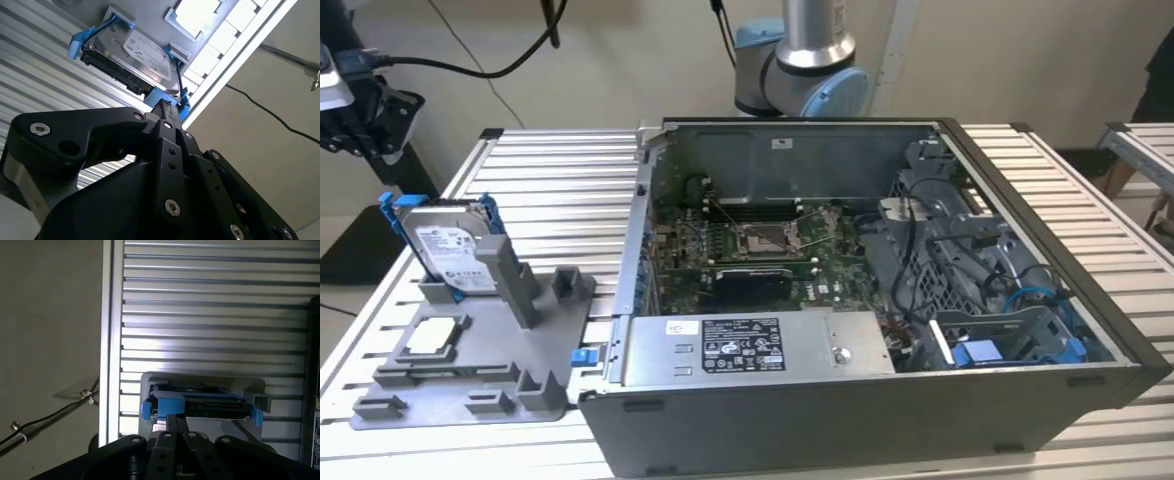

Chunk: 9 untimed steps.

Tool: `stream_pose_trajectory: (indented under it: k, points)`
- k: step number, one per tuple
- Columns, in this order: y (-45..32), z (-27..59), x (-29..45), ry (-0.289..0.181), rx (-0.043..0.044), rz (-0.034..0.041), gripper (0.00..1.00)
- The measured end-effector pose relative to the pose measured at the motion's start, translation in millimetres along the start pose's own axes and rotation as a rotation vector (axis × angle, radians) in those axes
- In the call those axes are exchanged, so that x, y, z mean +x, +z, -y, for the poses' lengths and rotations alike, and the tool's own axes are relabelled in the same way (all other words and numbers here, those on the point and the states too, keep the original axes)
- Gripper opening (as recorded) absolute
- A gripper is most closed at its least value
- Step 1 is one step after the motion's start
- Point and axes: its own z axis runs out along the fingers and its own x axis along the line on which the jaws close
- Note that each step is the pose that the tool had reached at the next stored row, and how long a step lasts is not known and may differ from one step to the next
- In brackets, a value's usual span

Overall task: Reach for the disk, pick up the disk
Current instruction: 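Pick up the disk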

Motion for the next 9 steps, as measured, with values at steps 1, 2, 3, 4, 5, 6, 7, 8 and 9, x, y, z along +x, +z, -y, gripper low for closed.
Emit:
stream_pose_trajectory:
  k: [1,2,3,4,5,6,7,8,9]
  points:
    - [0.0,0.0,0.0,0.000,0.0000,0.0000,0.00]
    - [0.0,0.0,0.0,-0.003,0.0000,-0.0001,0.00]
    - [0.0,0.0,0.0,-0.008,0.0001,-0.0002,0.00]
    - [0.0,0.0,0.0,-0.015,0.0001,-0.0006,0.00]
    - [0.0,0.0,0.0,-0.023,0.0000,-0.0009,0.00]
    - [0.1,0.0,0.0,-0.037,0.0000,-0.0013,0.00]
    - [0.1,0.0,0.0,-0.052,0.0000,-0.0018,0.00]
    - [0.0,0.0,0.0,-0.070,0.0000,-0.0026,0.00]
    - [0.0,0.0,0.0,-0.087,0.0001,-0.0033,0.00]
